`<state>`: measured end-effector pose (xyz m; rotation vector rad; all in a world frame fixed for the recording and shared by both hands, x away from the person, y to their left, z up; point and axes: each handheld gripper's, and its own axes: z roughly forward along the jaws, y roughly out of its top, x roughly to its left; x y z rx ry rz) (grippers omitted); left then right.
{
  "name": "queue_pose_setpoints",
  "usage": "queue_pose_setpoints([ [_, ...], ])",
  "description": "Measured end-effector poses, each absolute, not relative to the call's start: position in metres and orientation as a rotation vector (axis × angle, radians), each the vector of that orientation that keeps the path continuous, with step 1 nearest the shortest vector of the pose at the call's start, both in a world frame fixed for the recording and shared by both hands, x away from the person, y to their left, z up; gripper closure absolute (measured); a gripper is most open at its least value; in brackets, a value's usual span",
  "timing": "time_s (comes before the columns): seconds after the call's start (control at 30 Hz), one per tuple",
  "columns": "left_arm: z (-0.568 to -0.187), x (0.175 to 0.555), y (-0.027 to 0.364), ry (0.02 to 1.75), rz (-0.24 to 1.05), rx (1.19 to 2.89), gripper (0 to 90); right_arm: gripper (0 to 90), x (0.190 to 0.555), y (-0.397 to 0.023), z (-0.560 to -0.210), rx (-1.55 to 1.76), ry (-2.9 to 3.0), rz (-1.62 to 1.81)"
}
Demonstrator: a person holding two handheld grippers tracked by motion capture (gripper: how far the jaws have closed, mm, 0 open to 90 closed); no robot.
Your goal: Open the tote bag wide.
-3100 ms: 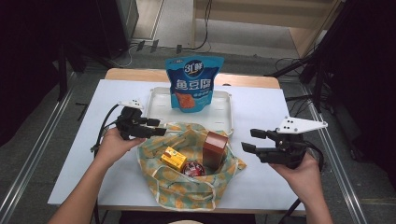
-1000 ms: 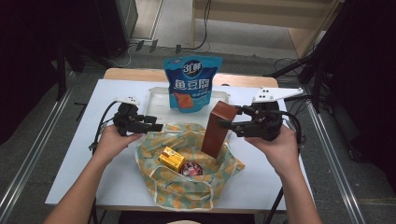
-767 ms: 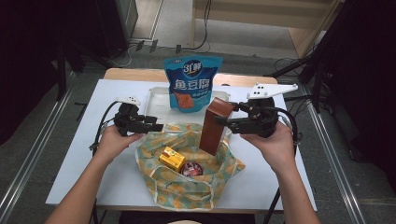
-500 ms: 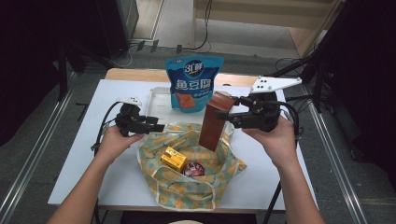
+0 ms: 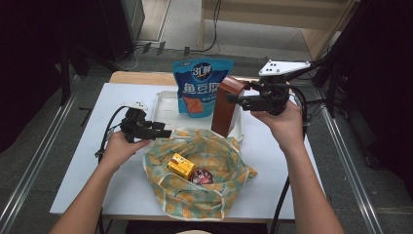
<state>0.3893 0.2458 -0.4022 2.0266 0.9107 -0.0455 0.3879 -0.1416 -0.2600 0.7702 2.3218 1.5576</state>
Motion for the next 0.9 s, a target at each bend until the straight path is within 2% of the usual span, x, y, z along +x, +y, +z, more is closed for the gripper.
queue_pose_setpoints([
  [0.33,-0.404,0.391,0.247,0.916,-0.051,2.029,44.2,42.7,0.432,-0.128,-0.305,0.809,2.345,1.513],
  [0.9,-0.405,0.392,0.247,0.916,-0.055,2.031,44.2,42.8,0.457,-0.105,-0.341,0.749,2.389,1.515],
])
